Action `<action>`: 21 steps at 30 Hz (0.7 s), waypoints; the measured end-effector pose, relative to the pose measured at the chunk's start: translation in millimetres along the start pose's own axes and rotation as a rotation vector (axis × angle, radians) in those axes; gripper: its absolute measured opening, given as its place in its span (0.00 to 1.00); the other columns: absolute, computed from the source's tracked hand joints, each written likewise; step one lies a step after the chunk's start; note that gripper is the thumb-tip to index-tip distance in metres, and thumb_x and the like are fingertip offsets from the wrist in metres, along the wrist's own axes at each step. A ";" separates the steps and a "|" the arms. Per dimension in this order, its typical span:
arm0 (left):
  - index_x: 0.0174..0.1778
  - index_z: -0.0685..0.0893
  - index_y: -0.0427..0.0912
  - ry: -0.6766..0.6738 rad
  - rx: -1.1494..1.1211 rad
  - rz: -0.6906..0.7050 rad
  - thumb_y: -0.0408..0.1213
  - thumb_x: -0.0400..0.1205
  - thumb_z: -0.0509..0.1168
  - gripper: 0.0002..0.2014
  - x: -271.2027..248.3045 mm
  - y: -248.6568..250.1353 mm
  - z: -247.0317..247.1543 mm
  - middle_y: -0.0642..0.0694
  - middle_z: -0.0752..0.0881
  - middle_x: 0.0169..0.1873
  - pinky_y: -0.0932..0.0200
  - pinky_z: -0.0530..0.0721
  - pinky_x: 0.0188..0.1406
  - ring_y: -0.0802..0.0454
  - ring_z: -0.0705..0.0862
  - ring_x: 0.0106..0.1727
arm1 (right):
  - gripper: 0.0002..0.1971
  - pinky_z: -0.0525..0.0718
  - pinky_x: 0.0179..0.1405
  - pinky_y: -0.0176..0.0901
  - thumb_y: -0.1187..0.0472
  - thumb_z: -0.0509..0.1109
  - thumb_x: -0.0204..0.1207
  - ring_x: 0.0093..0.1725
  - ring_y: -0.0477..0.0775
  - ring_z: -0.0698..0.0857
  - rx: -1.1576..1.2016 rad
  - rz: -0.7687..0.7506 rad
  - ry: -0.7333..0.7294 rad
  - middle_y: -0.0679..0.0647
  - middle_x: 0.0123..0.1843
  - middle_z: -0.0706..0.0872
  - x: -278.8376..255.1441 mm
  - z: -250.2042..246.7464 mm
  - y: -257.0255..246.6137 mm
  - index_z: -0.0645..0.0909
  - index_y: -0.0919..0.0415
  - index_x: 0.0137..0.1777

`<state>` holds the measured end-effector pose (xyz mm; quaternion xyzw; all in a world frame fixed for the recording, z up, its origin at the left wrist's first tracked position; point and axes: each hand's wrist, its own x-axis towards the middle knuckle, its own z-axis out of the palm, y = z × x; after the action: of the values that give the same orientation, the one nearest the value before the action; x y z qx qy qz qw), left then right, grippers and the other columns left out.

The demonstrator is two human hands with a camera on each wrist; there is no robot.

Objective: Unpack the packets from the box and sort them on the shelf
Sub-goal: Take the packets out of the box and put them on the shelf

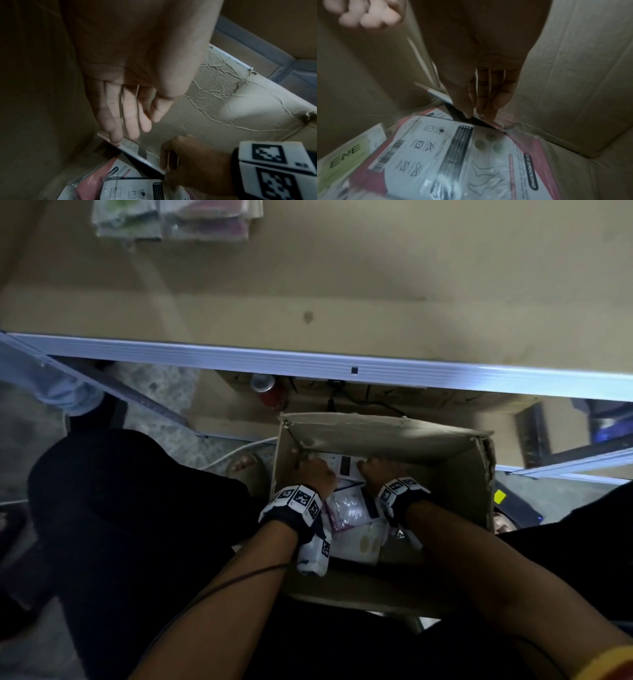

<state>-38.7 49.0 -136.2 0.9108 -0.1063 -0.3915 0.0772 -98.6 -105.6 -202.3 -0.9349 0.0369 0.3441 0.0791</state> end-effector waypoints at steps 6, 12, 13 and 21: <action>0.64 0.87 0.36 0.031 0.008 0.011 0.39 0.86 0.56 0.18 -3.4 -3.7 -3.6 0.36 0.84 0.69 0.47 0.79 0.71 0.36 0.81 0.71 | 0.17 0.79 0.65 0.57 0.59 0.66 0.81 0.68 0.66 0.81 0.044 0.054 0.052 0.63 0.68 0.80 -5.1 2.6 0.7 0.78 0.58 0.69; 0.62 0.87 0.32 0.021 0.048 0.021 0.38 0.88 0.57 0.17 -6.9 -11.8 -0.8 0.33 0.85 0.67 0.45 0.82 0.68 0.34 0.82 0.69 | 0.19 0.78 0.69 0.53 0.57 0.59 0.87 0.71 0.65 0.80 0.193 0.120 -0.055 0.65 0.73 0.79 1.2 6.4 -8.7 0.79 0.66 0.71; 0.62 0.87 0.32 0.019 0.055 0.018 0.38 0.89 0.56 0.17 -6.9 -12.4 -0.2 0.33 0.85 0.67 0.44 0.83 0.68 0.34 0.82 0.69 | 0.19 0.79 0.68 0.51 0.56 0.59 0.87 0.70 0.64 0.81 0.217 0.117 -0.077 0.65 0.72 0.80 0.4 8.8 -9.7 0.79 0.66 0.71; 0.65 0.85 0.33 0.020 -0.011 0.015 0.39 0.89 0.56 0.18 -5.8 -7.4 3.6 0.34 0.85 0.67 0.46 0.81 0.70 0.35 0.81 0.70 | 0.33 0.76 0.72 0.54 0.58 0.67 0.84 0.76 0.67 0.76 0.495 0.211 -0.032 0.67 0.80 0.72 6.8 18.6 -6.8 0.58 0.64 0.84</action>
<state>-44.3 57.4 -136.3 0.9134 -0.1100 -0.3823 0.0861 -104.5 -95.8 -219.9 -0.8724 0.2160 0.3457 0.2696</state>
